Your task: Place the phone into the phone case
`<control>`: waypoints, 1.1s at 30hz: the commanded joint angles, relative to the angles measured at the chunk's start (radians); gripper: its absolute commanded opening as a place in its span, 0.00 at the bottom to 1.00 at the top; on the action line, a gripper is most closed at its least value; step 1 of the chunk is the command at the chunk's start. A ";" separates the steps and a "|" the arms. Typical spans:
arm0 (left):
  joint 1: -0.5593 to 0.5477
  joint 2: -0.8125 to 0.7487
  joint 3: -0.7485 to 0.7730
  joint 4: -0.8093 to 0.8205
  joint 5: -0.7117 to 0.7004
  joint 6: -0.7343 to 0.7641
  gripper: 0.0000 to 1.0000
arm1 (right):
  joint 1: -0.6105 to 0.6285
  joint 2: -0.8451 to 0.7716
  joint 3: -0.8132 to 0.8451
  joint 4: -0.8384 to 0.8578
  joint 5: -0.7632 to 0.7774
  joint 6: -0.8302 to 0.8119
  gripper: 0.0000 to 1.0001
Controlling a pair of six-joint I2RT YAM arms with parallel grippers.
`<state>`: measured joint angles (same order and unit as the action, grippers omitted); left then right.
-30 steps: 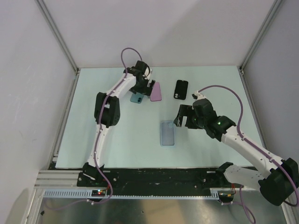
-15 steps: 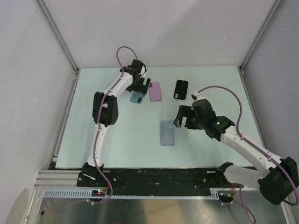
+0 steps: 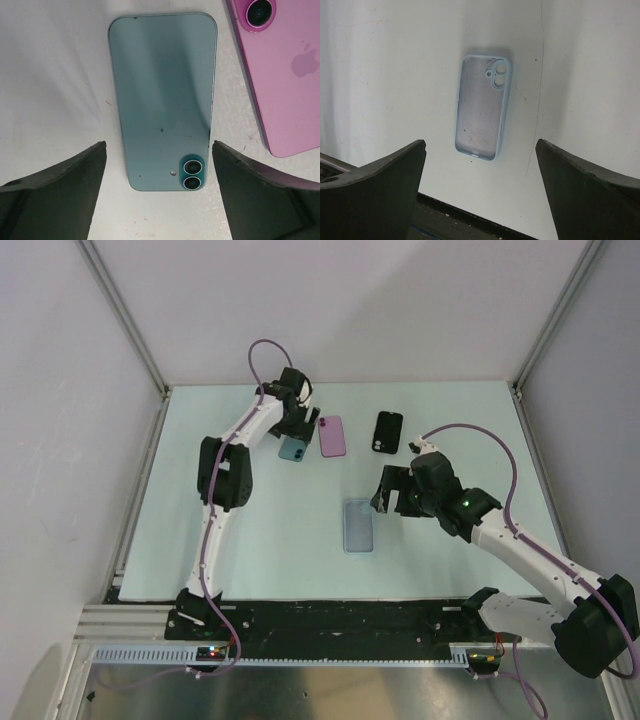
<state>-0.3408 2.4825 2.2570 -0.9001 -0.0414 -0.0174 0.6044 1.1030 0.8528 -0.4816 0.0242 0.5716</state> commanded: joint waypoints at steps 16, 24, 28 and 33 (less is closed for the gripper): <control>0.013 -0.025 -0.058 -0.004 0.085 -0.046 0.86 | -0.005 -0.033 0.000 0.008 -0.013 0.001 0.96; 0.023 -0.028 -0.072 -0.005 0.111 -0.067 0.79 | -0.006 -0.041 0.001 -0.003 -0.012 -0.001 0.96; 0.025 -0.036 -0.091 -0.005 0.114 -0.073 0.71 | -0.005 -0.045 -0.004 0.003 -0.028 -0.001 0.96; 0.021 -0.062 -0.138 -0.005 0.110 -0.095 0.61 | -0.006 -0.045 -0.015 0.023 -0.050 0.003 0.96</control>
<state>-0.3222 2.4638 2.1738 -0.8730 0.0303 -0.0708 0.6018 1.0809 0.8459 -0.4881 -0.0002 0.5720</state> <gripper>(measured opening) 0.737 0.961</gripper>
